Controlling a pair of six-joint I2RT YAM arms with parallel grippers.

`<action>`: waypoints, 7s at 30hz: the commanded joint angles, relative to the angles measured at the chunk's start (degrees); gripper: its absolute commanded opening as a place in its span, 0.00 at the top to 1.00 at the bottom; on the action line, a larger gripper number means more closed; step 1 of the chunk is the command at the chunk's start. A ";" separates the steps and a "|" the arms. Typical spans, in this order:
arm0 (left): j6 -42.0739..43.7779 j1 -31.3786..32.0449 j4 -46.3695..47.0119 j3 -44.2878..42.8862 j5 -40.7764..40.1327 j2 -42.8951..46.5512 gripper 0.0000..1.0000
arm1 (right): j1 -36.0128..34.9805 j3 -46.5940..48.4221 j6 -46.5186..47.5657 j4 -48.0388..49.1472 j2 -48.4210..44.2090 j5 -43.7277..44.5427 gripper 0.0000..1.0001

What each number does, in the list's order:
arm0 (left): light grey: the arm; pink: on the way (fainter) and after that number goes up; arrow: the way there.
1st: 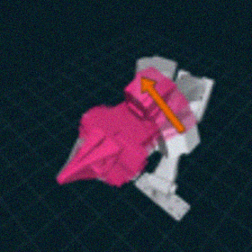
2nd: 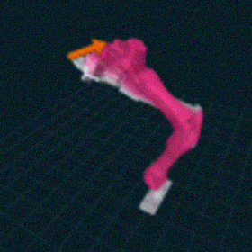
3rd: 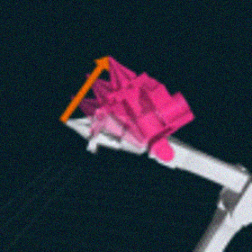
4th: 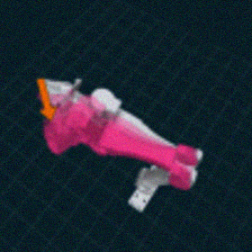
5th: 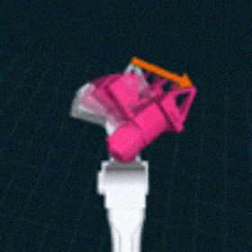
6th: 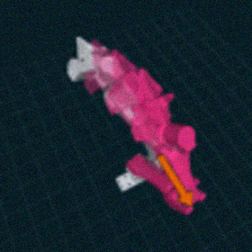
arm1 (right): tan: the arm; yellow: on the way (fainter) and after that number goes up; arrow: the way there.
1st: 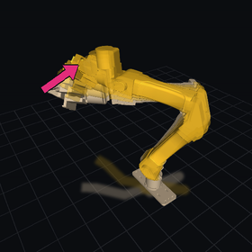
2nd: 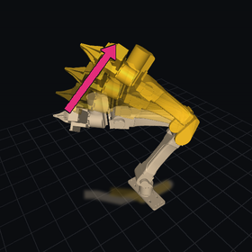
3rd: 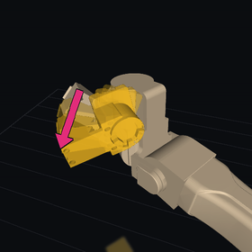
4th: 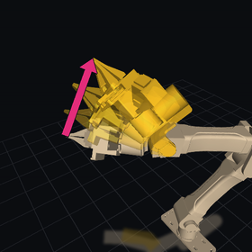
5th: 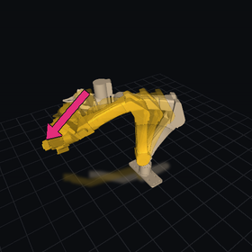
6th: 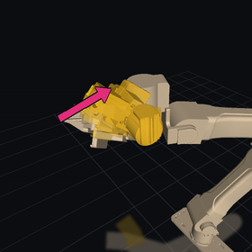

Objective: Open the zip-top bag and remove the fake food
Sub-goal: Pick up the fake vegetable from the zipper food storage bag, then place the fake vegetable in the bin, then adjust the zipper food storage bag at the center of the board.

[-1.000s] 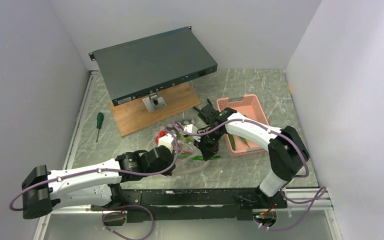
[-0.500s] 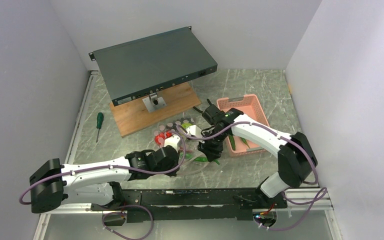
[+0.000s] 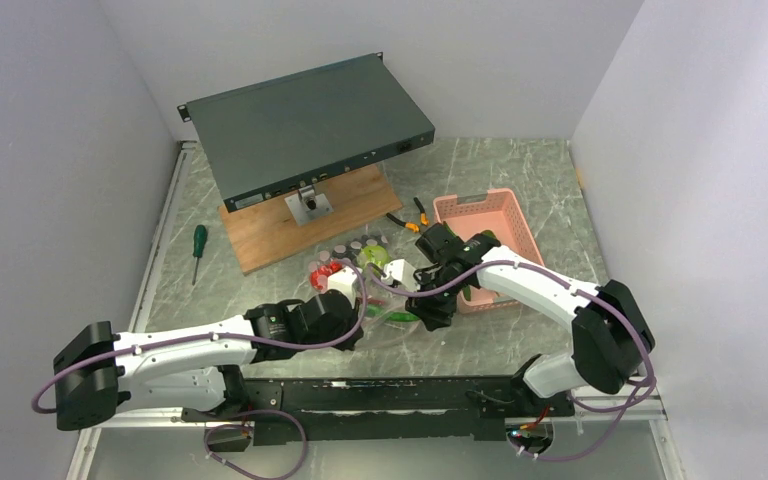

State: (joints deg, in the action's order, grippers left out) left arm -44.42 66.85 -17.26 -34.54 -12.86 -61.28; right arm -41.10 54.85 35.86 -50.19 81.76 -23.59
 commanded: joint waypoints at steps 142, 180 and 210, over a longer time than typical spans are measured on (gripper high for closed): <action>-4.15 1.44 28.24 1.20 0.53 1.77 1.00 | 25.55 -14.84 -3.09 21.56 -25.35 -36.95 0.62; 0.28 -7.12 2.26 14.26 -8.54 32.26 0.00 | 10.81 -12.22 9.25 32.25 -3.75 -20.22 0.58; 7.22 -36.06 42.73 10.36 16.19 -7.26 0.00 | 9.81 -14.72 15.63 33.62 -5.10 -17.65 0.57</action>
State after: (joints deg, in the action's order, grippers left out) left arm -38.28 31.68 18.02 -20.45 1.85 -65.04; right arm -30.96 40.51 50.41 -18.24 78.30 -40.69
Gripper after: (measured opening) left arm 0.995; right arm 0.422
